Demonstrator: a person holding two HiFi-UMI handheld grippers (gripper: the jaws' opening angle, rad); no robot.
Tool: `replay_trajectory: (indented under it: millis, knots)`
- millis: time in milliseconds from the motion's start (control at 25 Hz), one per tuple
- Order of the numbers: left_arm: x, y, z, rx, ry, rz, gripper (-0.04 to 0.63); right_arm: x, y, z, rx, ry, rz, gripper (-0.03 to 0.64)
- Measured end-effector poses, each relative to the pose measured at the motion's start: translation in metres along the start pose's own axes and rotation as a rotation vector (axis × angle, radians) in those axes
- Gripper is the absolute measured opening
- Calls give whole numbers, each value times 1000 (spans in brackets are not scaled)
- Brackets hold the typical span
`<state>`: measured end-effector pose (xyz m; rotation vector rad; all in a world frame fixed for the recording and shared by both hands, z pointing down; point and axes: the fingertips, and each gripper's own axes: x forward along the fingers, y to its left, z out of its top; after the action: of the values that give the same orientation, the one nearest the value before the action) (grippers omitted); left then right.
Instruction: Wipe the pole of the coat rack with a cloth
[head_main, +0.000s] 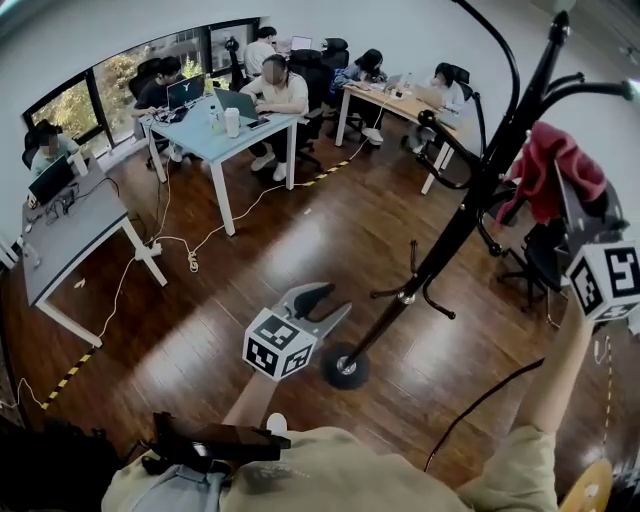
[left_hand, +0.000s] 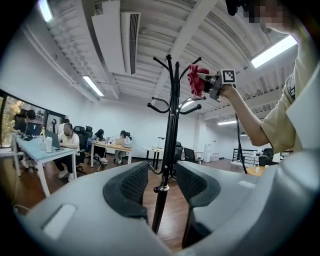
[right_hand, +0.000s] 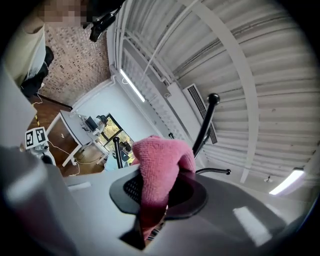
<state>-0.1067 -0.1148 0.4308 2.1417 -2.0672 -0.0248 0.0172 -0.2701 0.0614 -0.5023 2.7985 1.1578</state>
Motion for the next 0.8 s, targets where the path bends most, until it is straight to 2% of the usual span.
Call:
replay_trajectory:
  millis: [120, 240, 400, 520, 680, 800]
  knots:
    - [-11, 13, -3, -14, -7, 2, 169, 26, 12, 4, -47, 12, -47, 46]
    - [-9, 18, -4, -11, -16, -19, 169, 42, 2, 8, -102, 31, -154, 46]
    - [-7, 25, 0, 14, -26, -51, 169, 74, -6, 3, -244, 147, -265, 46]
    - [-6, 28, 1, 22, -30, -78, 169, 97, -19, -9, -392, 298, -346, 46]
    - [-8, 32, -7, 7, -19, -96, 169, 116, -26, -7, -696, 454, -454, 44]
    - [-11, 35, -7, -4, -21, -99, 169, 128, -37, -3, -775, 506, -488, 44]
